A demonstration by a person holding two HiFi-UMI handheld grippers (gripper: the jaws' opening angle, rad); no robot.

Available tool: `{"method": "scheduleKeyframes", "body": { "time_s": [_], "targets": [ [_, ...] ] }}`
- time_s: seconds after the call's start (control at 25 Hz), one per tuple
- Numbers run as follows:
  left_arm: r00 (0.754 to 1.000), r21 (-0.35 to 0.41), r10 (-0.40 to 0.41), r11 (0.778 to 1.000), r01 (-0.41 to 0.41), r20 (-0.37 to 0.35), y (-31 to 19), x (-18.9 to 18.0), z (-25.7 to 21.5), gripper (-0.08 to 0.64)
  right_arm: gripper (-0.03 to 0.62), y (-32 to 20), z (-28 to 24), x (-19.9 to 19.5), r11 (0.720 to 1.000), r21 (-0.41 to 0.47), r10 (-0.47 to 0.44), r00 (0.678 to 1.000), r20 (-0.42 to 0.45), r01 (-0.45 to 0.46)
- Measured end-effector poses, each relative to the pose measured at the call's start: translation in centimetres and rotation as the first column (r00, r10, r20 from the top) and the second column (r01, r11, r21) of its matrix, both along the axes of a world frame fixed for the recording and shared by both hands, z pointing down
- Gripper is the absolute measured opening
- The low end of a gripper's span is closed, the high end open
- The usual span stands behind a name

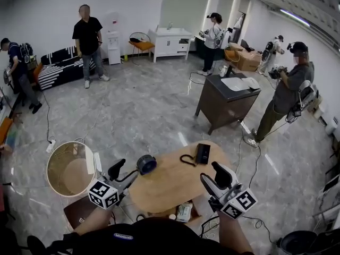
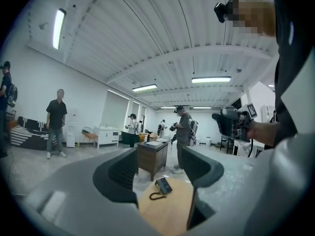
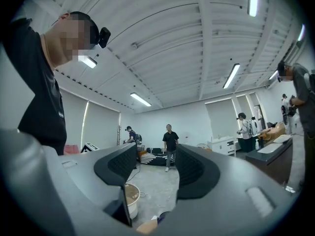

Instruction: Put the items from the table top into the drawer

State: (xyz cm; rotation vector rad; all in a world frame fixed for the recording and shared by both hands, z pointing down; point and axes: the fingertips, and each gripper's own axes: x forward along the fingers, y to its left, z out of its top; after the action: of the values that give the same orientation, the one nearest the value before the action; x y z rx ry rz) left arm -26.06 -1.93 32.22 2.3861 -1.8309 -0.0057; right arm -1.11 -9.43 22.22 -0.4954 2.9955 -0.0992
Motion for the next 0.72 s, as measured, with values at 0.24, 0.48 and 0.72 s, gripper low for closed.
{"method": "scheduleKeyframes", "body": {
  "time_s": [0.24, 0.48, 0.72],
  "targets": [
    [1.0, 0.015, 0.014, 1.0, -0.014, -0.013, 3.1, 7.5, -2.5, 0.295, 0.261, 4.1, -0.1, 4.4, 0.997, 0.016, -0.073, 0.997, 0.01, 0.072],
    [1.0, -0.025, -0.022, 0.999, 0.022, -0.011, 7.4, 12.0, -2.5, 0.291, 0.253, 7.1, 1.7, 5.2, 0.98, -0.036, -0.193, 0.98, 0.051, 0.195],
    [0.996, -0.037, -0.08, 0.996, 0.081, 0.028, 11.0, 13.7, -5.2, 0.283, 0.252, 10.1, 0.2, 3.4, 0.944, -0.03, -0.326, 0.941, 0.087, 0.329]
  ]
}}
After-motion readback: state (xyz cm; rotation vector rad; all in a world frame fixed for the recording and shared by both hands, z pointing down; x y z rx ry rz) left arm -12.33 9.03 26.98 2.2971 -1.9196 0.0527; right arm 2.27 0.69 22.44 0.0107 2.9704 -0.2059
